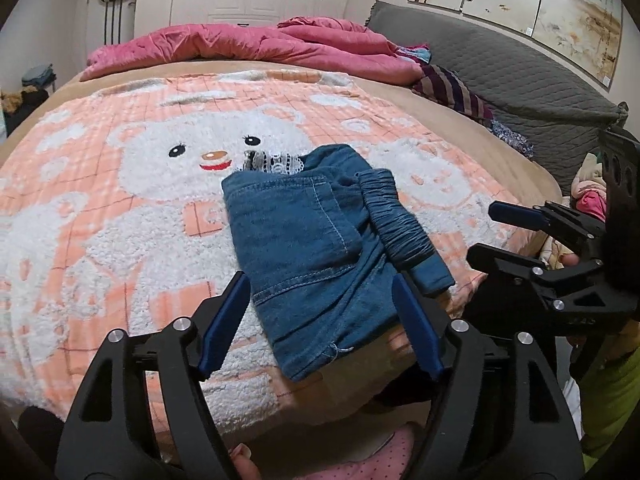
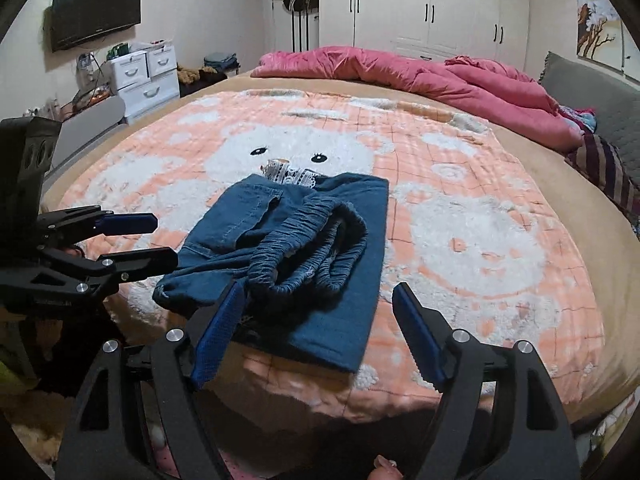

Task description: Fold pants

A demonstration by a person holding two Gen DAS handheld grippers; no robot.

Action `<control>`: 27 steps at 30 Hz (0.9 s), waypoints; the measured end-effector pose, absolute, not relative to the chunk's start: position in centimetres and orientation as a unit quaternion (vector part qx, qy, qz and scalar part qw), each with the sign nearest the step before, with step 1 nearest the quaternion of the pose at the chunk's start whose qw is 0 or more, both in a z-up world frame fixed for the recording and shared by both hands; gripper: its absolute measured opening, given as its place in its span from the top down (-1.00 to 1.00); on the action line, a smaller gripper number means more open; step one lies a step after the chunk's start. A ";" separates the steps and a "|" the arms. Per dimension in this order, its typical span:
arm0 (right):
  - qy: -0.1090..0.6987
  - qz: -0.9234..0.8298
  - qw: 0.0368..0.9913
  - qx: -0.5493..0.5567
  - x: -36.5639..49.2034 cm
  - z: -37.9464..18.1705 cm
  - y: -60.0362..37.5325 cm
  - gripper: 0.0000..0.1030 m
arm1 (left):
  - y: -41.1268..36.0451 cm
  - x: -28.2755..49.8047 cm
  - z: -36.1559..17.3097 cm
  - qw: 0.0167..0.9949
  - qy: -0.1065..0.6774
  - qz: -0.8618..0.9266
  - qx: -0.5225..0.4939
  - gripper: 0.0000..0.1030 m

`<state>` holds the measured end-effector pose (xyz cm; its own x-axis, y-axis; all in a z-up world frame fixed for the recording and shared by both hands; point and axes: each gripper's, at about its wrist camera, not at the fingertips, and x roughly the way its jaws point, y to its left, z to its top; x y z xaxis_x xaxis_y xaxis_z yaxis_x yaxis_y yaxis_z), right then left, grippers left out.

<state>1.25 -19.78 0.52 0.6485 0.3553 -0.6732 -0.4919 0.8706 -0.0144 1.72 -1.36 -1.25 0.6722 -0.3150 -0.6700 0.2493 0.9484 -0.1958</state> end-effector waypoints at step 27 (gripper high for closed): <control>0.343 0.205 0.915 -0.051 4.2 1.3 -22.4 -0.90 | -1.5 4.0 -1.0 0.917 0.381 -0.113 -0.030 -0.81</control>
<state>4.22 -22.38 1.25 0.6805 0.3404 -0.6489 -0.4105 0.9107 0.0472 3.97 -1.49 -0.99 0.6842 -0.2294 -0.6923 0.1838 0.9728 -0.1407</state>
